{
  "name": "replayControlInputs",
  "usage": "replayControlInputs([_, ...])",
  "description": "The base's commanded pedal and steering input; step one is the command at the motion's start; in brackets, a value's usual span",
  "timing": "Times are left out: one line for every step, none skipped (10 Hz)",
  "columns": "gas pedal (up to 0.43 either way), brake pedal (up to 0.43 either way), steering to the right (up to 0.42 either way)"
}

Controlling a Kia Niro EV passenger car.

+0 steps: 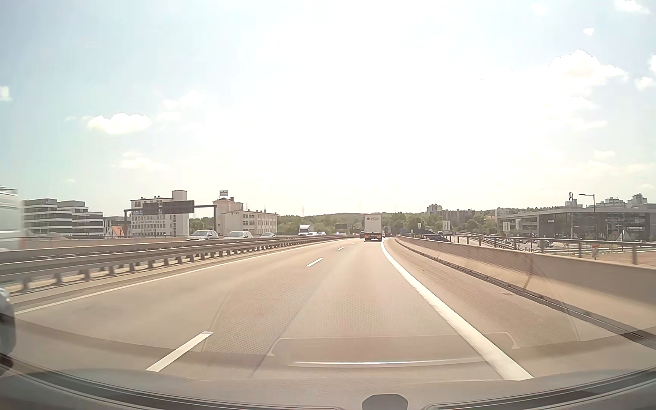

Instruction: Follow the waypoints while adhering to traffic rules and regulations

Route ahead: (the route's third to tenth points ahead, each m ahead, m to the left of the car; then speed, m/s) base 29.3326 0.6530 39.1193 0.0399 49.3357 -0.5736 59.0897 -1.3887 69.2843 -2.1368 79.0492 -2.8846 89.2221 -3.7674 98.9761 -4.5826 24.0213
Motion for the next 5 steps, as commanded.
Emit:
replayControlInputs([0.15, 0.03, 0.008])
replayControlInputs([0.15, 0.03, 0.01])
replayControlInputs([0.15, 0.03, 0.011])
replayControlInputs([0.15, 0.03, 0.01])
replayControlInputs([0.15, 0.03, 0.011])
